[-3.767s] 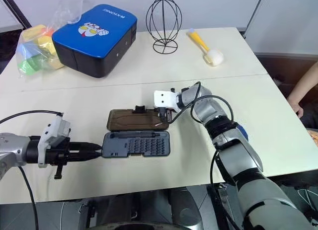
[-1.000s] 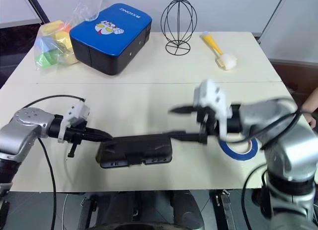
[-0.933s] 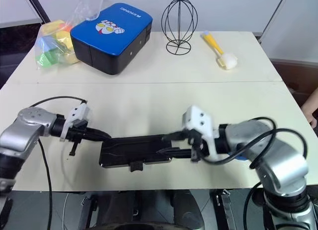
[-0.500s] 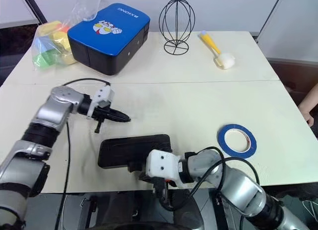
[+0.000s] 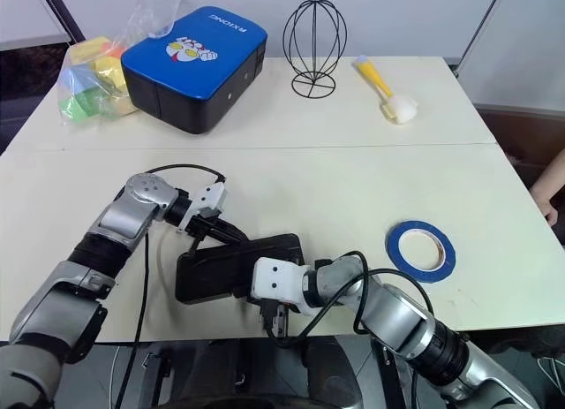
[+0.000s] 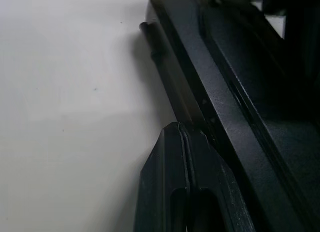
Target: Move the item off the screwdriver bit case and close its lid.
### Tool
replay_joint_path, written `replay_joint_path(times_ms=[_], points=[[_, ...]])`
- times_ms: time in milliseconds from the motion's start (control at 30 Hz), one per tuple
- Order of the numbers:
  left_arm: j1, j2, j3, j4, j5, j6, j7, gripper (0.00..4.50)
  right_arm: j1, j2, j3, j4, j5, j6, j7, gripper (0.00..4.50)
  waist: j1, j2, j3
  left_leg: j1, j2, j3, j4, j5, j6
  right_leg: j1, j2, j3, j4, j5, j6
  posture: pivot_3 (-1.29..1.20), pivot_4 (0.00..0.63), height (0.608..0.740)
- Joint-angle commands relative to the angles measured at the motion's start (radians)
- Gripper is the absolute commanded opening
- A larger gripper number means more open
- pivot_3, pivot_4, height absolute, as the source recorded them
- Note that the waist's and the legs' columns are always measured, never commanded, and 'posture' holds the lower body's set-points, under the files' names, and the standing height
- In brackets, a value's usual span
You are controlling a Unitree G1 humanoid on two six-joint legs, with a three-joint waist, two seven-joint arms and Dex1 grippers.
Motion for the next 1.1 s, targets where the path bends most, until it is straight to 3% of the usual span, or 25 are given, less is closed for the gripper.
replay_joint_path(times_ms=[33, 333, 533, 633, 767, 900, 967, 1033, 1100], points=[[0.033, 0.002, -0.007, -0.083, -0.016, 0.025, -0.017, 0.0, 0.006, 0.028, 0.023, 0.087, -0.094, -0.054, -0.066, 0.02, -0.002, 0.0, 0.0, 0.001, 0.0, 0.0, 0.0, 0.0, 0.0, 0.0, 0.0, 0.0, 0.0, 0.0, 0.0, 0.0, 0.15, 0.737], [0.144, 0.038, -0.054, -0.252, -0.047, 0.127, -0.054, 0.0, 0.05, 0.098, -0.096, 0.09, -0.243, -0.027, -0.283, 0.02, -0.013, -0.002, -0.002, 0.001, 0.001, -0.002, 0.0, 0.0, 0.0, 0.0, 0.002, 0.0, 0.002, 0.0, -0.001, 0.0, 0.15, 0.737], [0.164, 0.011, -0.051, -0.259, -0.027, 0.138, -0.014, 0.0, 0.107, 0.09, -0.094, 0.048, -0.278, -0.009, -0.307, 0.02, 0.002, -0.004, -0.008, 0.001, 0.0, -0.002, 0.0, 0.0, 0.0, 0.001, 0.001, 0.0, 0.001, 0.0, -0.002, 0.0, 0.15, 0.737], [0.124, -0.009, -0.03, -0.146, 0.014, 0.077, 0.027, 0.0, 0.143, 0.099, -0.096, -0.065, -0.182, 0.106, -0.234, 0.02, 0.004, -0.004, -0.01, 0.001, 0.0, -0.001, 0.0, 0.0, 0.0, 0.002, 0.001, 0.0, 0.001, -0.001, -0.003, 0.0, 0.15, 0.737], [0.002, -0.017, 0.02, 0.126, 0.086, -0.076, 0.076, 1.3, 0.191, 0.124, -0.249, -0.248, 0.088, 0.378, -0.104, 1.28, 0.026, -0.004, -0.012, 0.0, -0.001, -0.002, 0.001, 0.0, 0.0, 0.002, -0.001, 0.0, -0.001, -0.001, -0.003, 0.0, 0.15, 0.737], [-0.108, 0.031, 0.08, 0.275, 0.072, -0.141, 0.067, 3.24, 0.217, 0.096, -0.469, -0.349, 0.311, 0.568, -0.002, 3.33, 0.028, -0.005, -0.012, 0.001, -0.001, -0.002, 0.001, 0.0, 0.0, 0.002, 0.0, 0.0, -0.001, -0.001, -0.004, 0.0, 0.15, 0.737], [-0.137, 0.081, 0.118, 0.288, 0.04, -0.134, 0.026, 3.25, 0.219, 0.053, -0.612, -0.372, 0.399, 0.638, 0.045, 4.33, 0.022, -0.005, -0.012, 0.001, -0.001, -0.002, 0.001, 0.0, 0.0, 0.002, 0.0, 0.0, -0.001, -0.001, -0.004, 0.0, 0.15, 0.737], [-0.132, 0.17, 0.149, 0.225, -0.021, -0.089, -0.035, 3.25, 0.226, -0.038, -0.78, -0.379, 0.491, 0.665, 0.126, 4.43, 0.016, -0.005, -0.011, 0.0, 0.0, -0.002, 0.0, 0.0, 0.0, 0.001, 0.0, 0.0, -0.001, -0.001, -0.003, 0.0, 0.15, 0.737], [-0.079, 0.334, 0.16, 0.045, -0.171, 0.04, -0.06, 3.25, 0.216, -0.174, -0.968, -0.343, 0.561, 0.655, 0.223, 4.43, 0.007, -0.005, -0.009, -0.001, 0.0, -0.002, -0.001, 0.0, 0.0, 0.0, 0.0, -0.001, -0.001, 0.0, -0.001, 0.0, 0.15, 0.737]])
